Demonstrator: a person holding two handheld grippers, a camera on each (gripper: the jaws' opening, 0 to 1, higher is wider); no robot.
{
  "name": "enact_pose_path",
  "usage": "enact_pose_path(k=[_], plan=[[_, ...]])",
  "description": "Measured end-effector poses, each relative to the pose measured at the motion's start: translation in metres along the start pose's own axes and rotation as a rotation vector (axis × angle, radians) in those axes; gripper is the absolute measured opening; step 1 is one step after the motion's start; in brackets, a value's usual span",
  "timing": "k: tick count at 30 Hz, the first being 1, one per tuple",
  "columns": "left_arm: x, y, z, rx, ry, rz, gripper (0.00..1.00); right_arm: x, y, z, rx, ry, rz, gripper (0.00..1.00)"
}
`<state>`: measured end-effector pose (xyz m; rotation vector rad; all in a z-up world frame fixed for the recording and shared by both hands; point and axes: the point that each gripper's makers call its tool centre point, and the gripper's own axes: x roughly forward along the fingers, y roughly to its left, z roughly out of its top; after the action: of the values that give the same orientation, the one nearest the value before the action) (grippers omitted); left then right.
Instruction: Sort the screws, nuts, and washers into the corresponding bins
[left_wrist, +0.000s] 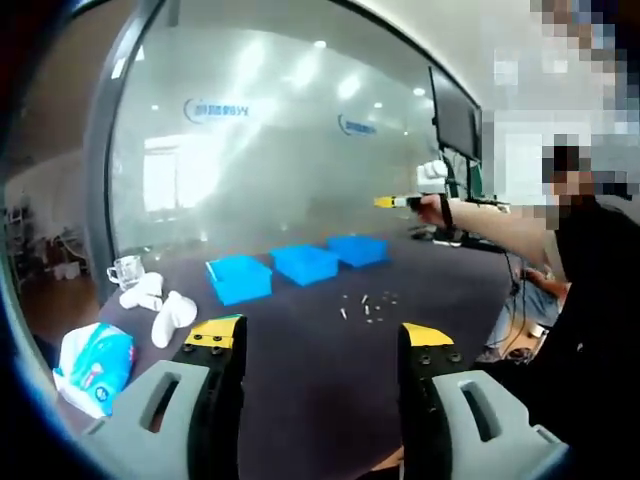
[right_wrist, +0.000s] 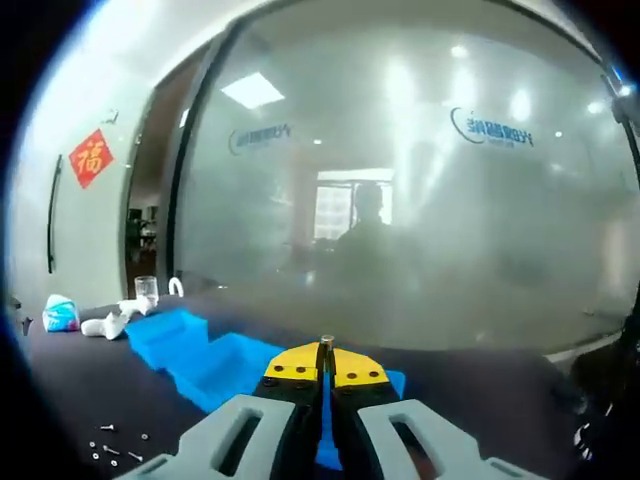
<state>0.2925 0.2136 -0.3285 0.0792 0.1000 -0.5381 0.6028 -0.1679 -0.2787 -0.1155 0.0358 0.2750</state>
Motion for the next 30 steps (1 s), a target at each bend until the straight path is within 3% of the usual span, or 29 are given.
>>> enact_pose_path(k=[13, 23, 26, 30], plan=[[0.001, -0.001, 0.003, 0.001, 0.0, 0.009, 0.6, 0.035, -0.003, -0.016, 0.029, 0.09, -0.02, 0.0], [-0.001, -0.003, 0.004, 0.007, 0.002, 0.015, 0.6, 0.052, -0.01, -0.021, 0.006, 0.113, -0.03, 0.0], [-0.001, -0.003, 0.004, 0.006, 0.001, 0.016, 0.6, 0.056, -0.012, -0.022, 0.009, 0.113, -0.028, 0.03], [-0.002, -0.004, 0.003, 0.007, 0.003, 0.014, 0.6, 0.057, -0.014, -0.02, -0.004, 0.098, -0.033, 0.19]])
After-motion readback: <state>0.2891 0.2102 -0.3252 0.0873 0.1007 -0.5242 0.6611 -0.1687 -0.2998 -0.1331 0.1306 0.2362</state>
